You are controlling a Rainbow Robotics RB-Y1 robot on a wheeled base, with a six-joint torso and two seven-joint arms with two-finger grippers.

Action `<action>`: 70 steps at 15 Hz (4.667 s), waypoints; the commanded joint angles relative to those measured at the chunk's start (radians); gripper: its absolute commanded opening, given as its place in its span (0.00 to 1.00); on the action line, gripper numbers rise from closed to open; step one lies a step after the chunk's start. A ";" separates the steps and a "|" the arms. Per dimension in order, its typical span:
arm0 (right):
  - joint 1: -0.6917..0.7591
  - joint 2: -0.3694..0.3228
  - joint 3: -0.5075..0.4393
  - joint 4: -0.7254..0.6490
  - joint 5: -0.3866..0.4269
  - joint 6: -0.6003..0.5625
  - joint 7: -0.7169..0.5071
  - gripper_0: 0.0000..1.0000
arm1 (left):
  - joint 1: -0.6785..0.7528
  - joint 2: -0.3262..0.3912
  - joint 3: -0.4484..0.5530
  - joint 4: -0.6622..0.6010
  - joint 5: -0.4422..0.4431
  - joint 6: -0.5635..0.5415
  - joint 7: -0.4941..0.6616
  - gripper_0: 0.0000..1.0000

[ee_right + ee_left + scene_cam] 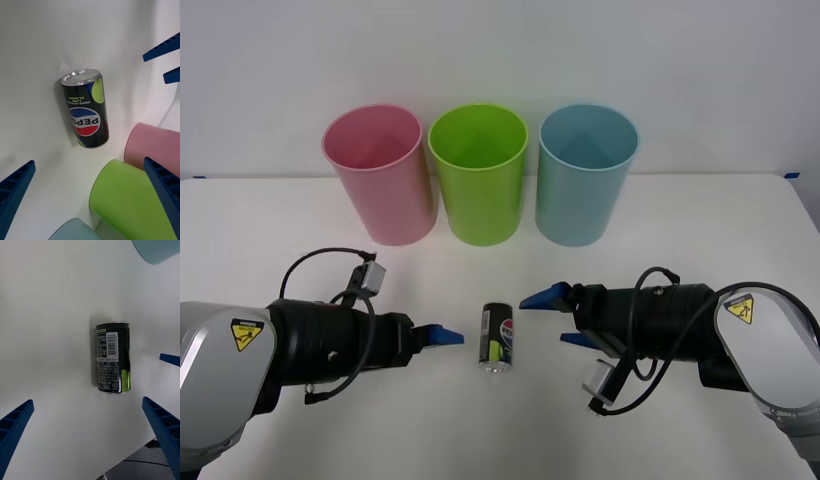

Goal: Put cans in the blue bin and PET bottles in the pink bin and trash in the green bin.

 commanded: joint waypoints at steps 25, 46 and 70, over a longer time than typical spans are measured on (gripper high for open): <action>0.000 0.000 0.000 0.000 0.000 0.000 0.000 1.00 | 0.384 0.212 0.402 -0.188 0.419 0.018 -0.572 1.00; 0.000 0.000 0.000 0.000 0.000 0.000 0.000 1.00 | 0.545 0.392 0.376 -0.122 0.799 0.115 -0.768 1.00; 0.000 0.000 0.000 0.000 0.000 0.000 0.000 1.00 | 0.583 0.200 0.459 -0.207 0.730 0.109 -0.940 1.00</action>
